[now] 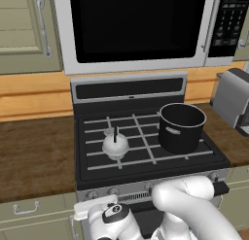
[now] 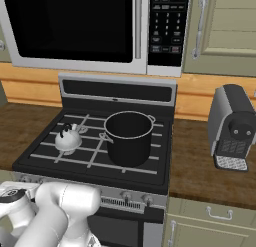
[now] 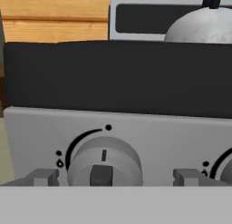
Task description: Pick the kettle from the counter and place it on a stove burner. Then turn the burner on.
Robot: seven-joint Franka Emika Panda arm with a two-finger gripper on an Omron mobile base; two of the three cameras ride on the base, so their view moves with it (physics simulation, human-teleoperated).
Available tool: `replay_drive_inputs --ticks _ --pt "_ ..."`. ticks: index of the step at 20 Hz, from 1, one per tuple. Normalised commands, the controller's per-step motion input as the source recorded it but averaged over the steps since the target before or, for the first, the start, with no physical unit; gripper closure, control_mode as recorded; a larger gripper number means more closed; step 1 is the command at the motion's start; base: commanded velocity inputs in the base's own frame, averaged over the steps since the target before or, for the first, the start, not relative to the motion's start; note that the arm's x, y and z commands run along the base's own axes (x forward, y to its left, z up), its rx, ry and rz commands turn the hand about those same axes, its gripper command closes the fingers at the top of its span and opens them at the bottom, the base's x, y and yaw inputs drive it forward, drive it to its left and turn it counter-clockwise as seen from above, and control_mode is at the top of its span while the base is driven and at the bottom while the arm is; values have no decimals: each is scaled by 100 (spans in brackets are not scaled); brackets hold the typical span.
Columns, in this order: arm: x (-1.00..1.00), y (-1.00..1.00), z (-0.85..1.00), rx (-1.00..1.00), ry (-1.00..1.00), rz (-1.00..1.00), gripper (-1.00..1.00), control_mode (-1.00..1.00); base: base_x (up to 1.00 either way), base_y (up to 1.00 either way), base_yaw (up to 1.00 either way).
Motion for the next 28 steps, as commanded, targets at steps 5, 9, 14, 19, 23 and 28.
replay_drive_inputs --ticks 5,9,14,19,23,28 --pt "-3 9 0 0 -4 1 -100 -100 0 0 0" --pt "-5 12 1 0 -14 1 -100 -100 0 0 0" --pt "0 6 -10 0 -2 2 -100 -100 0 0 0" --pt "0 1 -3 0 0 0 -100 -100 0 0 0" --pt "0 0 0 0 0 0 100 -100 0 0 0" --pt "0 0 0 0 0 0 100 -100 0 0 0"
